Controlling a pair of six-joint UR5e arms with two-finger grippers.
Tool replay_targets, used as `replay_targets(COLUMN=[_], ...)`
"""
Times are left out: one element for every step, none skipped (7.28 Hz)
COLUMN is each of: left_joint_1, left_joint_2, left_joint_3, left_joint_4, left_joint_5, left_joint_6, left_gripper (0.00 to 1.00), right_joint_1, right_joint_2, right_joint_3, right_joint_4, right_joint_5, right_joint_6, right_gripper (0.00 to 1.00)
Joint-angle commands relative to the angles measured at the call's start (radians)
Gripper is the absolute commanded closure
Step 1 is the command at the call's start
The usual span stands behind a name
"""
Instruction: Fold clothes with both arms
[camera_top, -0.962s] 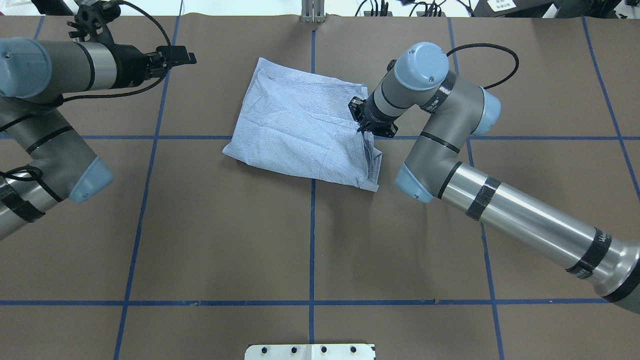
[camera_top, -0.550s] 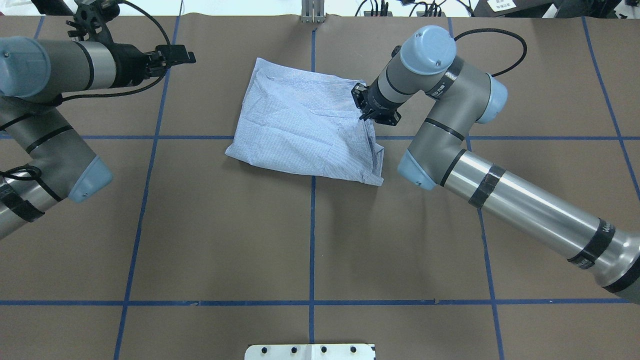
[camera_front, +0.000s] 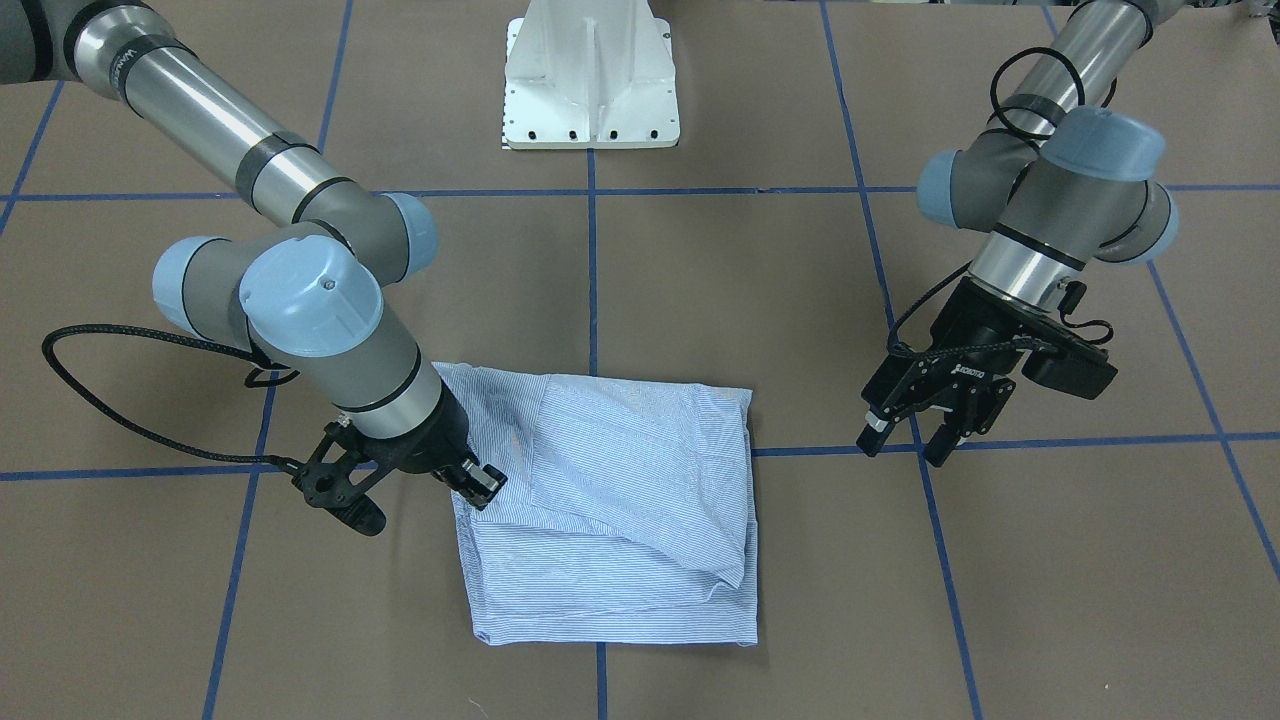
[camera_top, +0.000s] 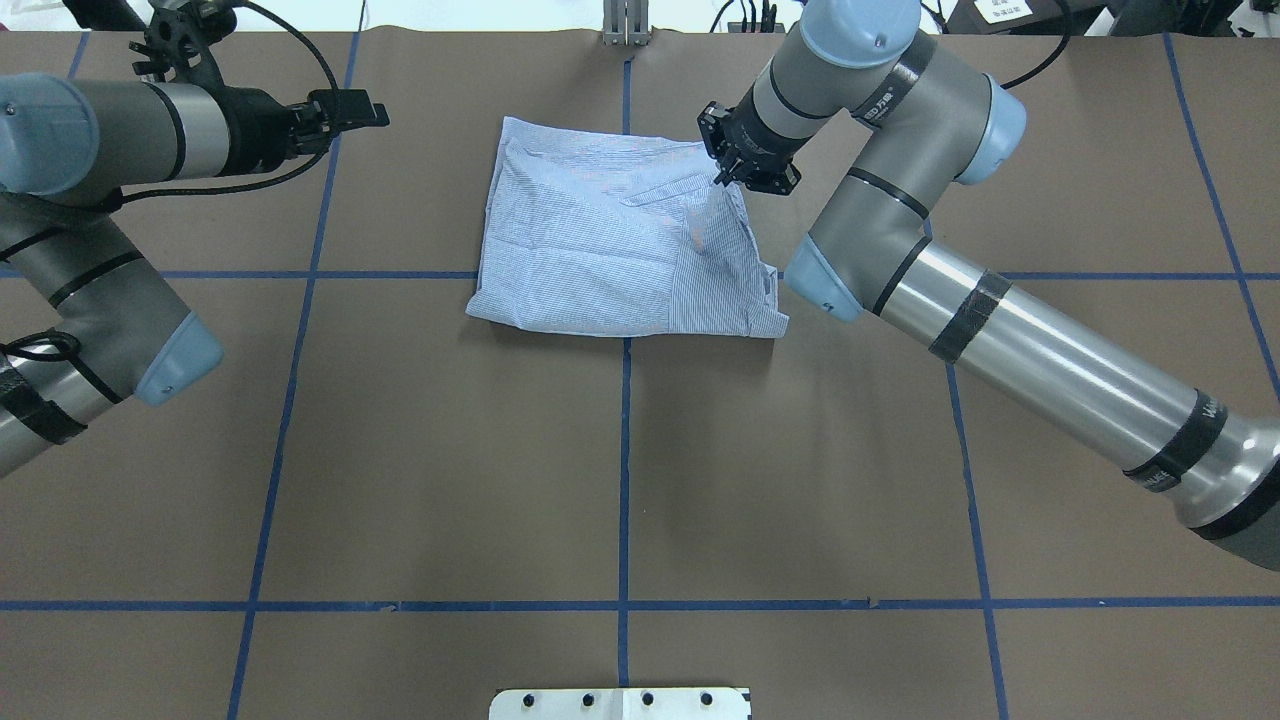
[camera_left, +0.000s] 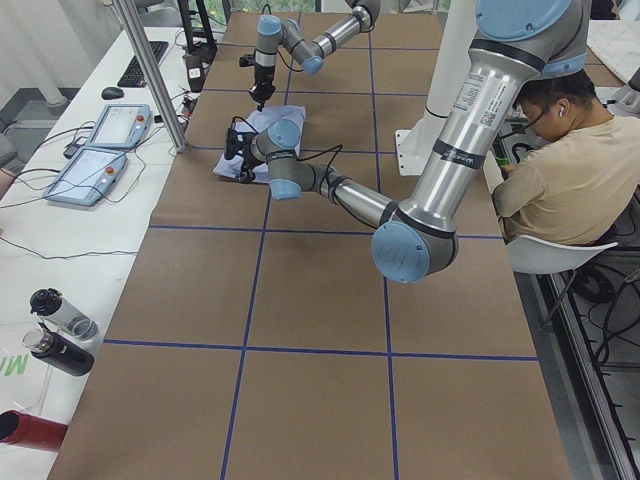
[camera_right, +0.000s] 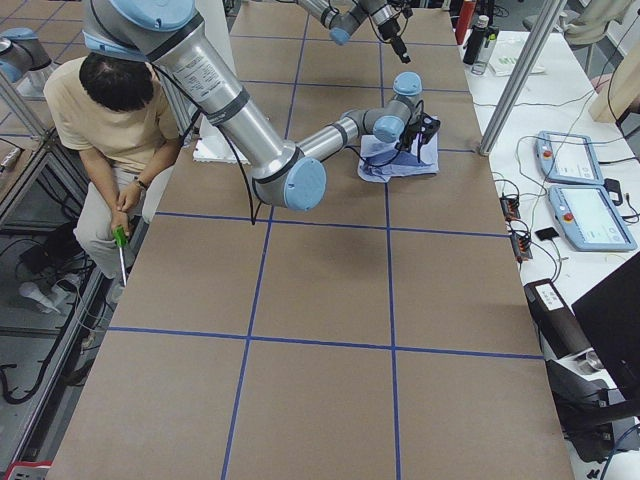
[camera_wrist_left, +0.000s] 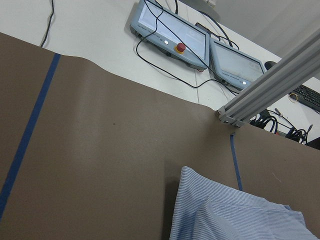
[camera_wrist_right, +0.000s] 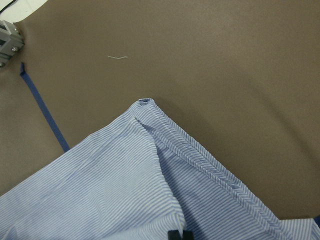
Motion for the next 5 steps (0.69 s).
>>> replay_targets(left_joint_1=[0.001, 0.001, 0.001, 0.001, 0.001], left_joint_2=[0.000, -0.001, -0.003, -0.003, -0.003], left_joint_3=[0.000, 0.000, 0.000, 0.000, 0.000], left_joint_4=[0.000, 0.000, 0.000, 0.000, 0.002], left_joint_5=[-0.001, -0.001, -0.001, 0.001, 0.001], left_joint_6=[-0.002, -0.002, -0.002, -0.002, -0.002], left_gripper=[0.01, 0.01, 0.01, 0.01, 0.01], right_joint_1=[-0.011, -0.013, -0.014, -0.024, -0.024], right_joint_2=[-0.016, -0.028, -0.027, -0.028, -0.030], right_joint_3=[-0.022, -0.028, -0.030, -0.034, -0.037], right_joint_4=[-0.003, -0.002, -0.002, -0.002, -0.002], right_joint_5=[-0.013, -0.013, -0.013, -0.015, -0.015], right_joint_6=[-0.048, -0.065, -0.065, -0.067, -0.065], right_gripper=[1.00, 1.00, 0.69, 0.51, 0.46])
